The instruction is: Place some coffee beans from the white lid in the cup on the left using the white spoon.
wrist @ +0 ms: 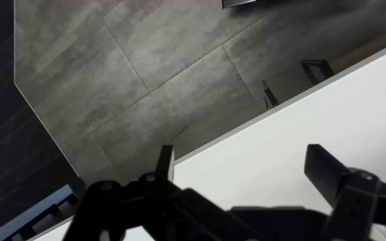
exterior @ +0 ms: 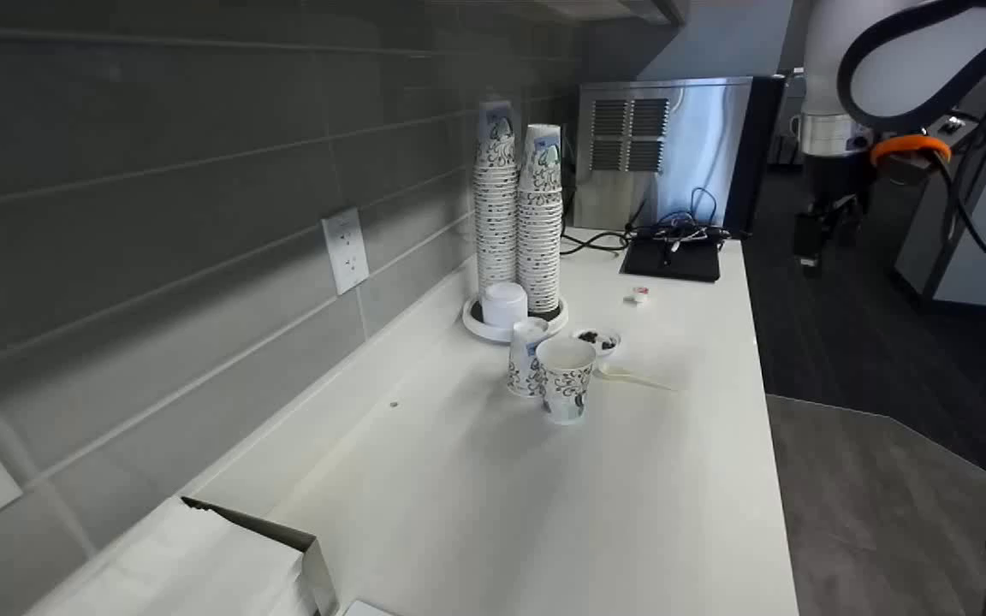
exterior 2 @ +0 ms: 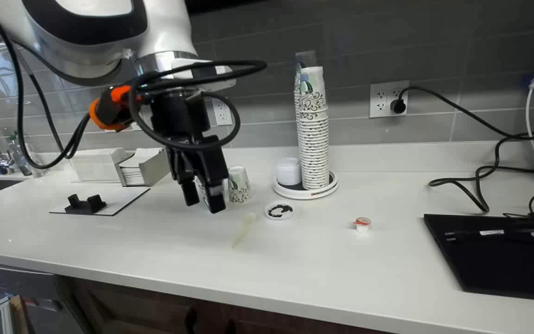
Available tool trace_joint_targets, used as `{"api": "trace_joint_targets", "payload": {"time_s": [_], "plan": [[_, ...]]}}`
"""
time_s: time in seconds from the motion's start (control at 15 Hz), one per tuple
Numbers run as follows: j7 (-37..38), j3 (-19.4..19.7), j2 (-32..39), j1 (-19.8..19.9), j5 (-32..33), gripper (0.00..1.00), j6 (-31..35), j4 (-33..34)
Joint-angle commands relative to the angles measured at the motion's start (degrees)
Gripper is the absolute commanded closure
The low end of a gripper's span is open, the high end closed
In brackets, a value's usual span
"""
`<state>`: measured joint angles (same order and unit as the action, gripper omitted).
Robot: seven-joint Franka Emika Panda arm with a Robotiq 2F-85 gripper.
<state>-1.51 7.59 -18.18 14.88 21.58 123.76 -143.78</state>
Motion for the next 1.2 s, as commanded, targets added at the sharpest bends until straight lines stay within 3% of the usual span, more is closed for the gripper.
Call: {"api": "trace_joint_targets", "payload": {"time_s": [0.0, 0.4, 0.73, 1.0, 1.07, 1.13], "plan": [[0.18, 0.67, -0.03, -0.72, 0.21, 0.00, -0.17, 0.07], [-1.95, 0.56, 2.06, -1.65, 0.26, 0.00, 1.83, 0.71], [-8.28, 0.28, 9.71, -6.63, -1.78, 0.00, 24.80, -3.44], [-20.64, 1.89, 16.61, -9.69, -15.57, 0.00, 43.73, -6.66], [-25.61, 1.71, 18.75, -10.71, -21.59, 0.00, 48.68, -7.44], [-27.81, 3.51, 19.56, -14.73, -25.87, 0.00, 53.40, -9.77]]}}
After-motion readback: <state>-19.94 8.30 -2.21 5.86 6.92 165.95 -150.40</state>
